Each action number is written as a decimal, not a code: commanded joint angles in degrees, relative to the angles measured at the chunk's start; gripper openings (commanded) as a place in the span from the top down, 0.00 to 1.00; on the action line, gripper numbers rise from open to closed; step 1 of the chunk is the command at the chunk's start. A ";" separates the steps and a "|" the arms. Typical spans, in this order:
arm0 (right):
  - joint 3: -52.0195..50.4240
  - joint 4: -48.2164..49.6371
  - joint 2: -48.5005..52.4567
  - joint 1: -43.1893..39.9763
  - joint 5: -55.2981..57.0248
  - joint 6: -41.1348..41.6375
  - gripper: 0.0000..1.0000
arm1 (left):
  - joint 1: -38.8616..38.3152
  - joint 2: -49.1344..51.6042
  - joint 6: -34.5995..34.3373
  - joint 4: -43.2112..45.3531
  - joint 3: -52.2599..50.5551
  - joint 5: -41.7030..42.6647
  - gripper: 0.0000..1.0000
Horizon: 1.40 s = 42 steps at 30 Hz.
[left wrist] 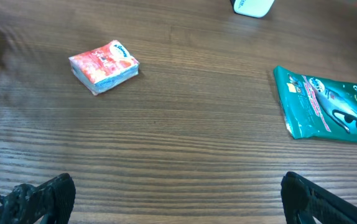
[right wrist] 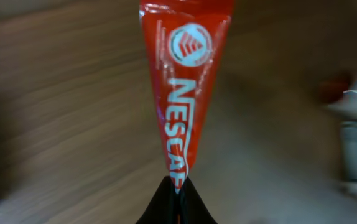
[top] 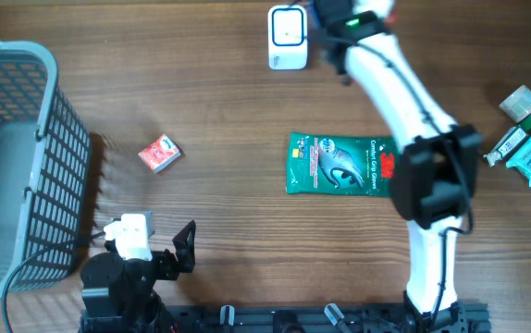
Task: Scan the item barcode
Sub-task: 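Carry the Nescafe stick to the right edge and release it, then grasp the green 3M glove pack with the right gripper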
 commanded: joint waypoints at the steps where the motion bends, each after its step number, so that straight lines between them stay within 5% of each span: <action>1: -1.49 -2.89 -1.99 -11.69 7.32 5.84 0.96 | 0.24 -0.39 0.26 0.31 -0.15 0.46 0.00; 7: -9.88 5.03 -0.09 -30.93 -12.31 0.28 0.96 | 0.24 -0.39 0.28 0.31 -0.15 0.46 0.00; 12: -11.61 7.80 -0.39 -38.69 -26.97 -4.68 0.95 | 0.24 -0.39 0.28 0.31 -0.15 0.46 0.00; 13: -10.95 7.26 -0.63 -39.36 -27.76 -4.68 0.89 | 0.24 -0.39 0.26 0.31 -0.15 0.46 0.00; 15: -8.70 5.27 -1.92 -40.50 -32.00 -4.63 0.32 | 0.24 -0.39 0.26 0.31 -0.15 0.46 0.00; 16: -7.54 4.35 -2.97 -40.70 -34.95 -4.63 0.15 | 0.24 -0.39 0.26 0.31 -0.15 0.46 0.00; 18: -5.99 2.54 -5.90 -40.65 -39.56 -4.59 0.02 | 0.24 -0.39 0.28 0.31 -0.15 0.46 0.00; 23: -5.99 -5.07 -16.61 -38.86 -46.56 1.68 0.00 | 0.24 -0.39 0.26 0.31 -0.15 0.46 0.00; 31: -10.23 -20.85 -20.11 -21.75 -56.02 1.55 0.00 | 0.24 -0.39 0.26 0.31 -0.15 0.46 0.00; 38: -30.29 -12.02 -20.11 -1.31 -42.42 11.47 0.00 | 0.24 -0.39 0.26 0.31 -0.15 0.46 0.00; 42: -35.85 -2.40 -20.11 2.47 -37.27 -8.48 0.00 | 0.24 -0.39 0.26 0.31 -0.15 0.46 0.00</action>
